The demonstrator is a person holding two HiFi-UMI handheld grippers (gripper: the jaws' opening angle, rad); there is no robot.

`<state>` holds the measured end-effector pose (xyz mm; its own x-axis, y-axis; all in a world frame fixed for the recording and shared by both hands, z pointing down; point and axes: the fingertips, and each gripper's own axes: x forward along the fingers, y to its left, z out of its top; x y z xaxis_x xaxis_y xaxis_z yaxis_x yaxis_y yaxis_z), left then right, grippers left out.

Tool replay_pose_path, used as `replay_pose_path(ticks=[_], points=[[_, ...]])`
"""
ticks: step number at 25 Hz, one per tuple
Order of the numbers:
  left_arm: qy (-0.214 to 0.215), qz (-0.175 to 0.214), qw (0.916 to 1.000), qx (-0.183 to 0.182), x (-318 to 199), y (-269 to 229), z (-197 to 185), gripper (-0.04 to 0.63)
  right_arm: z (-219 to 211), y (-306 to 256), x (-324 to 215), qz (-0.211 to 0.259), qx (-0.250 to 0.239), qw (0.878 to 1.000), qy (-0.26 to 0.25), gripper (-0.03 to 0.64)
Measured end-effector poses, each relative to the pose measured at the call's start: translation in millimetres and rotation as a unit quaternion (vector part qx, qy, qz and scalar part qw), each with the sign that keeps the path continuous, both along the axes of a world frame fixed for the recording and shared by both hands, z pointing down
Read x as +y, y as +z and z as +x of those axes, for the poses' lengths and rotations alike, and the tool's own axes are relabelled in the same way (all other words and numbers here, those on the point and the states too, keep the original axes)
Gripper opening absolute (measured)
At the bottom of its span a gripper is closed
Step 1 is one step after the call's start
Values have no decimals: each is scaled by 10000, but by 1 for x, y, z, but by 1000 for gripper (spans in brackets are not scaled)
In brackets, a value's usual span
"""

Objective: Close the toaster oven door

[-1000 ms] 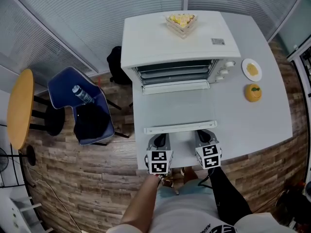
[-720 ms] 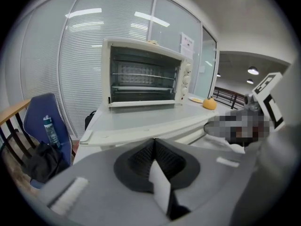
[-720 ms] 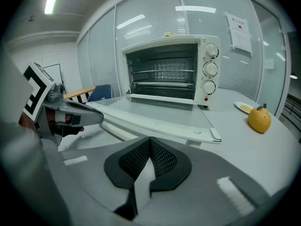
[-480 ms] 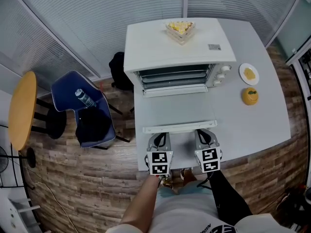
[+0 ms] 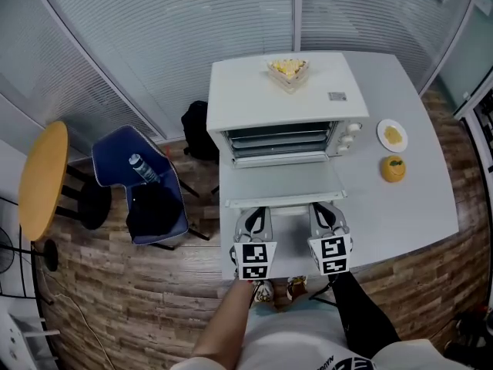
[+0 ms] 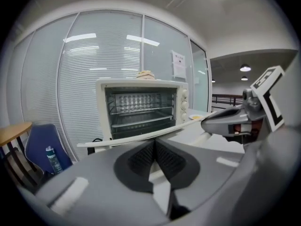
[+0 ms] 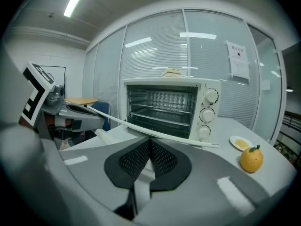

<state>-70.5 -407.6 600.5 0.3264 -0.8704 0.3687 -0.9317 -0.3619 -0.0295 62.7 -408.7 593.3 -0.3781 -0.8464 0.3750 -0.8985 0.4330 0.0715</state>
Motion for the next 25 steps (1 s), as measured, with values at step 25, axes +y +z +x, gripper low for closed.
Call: replay_pose_path(ticks=[25], points=[[-93,657,9978,32,-54,-74,-1,57,4,-77,-58,868,-241,9959,115,3]])
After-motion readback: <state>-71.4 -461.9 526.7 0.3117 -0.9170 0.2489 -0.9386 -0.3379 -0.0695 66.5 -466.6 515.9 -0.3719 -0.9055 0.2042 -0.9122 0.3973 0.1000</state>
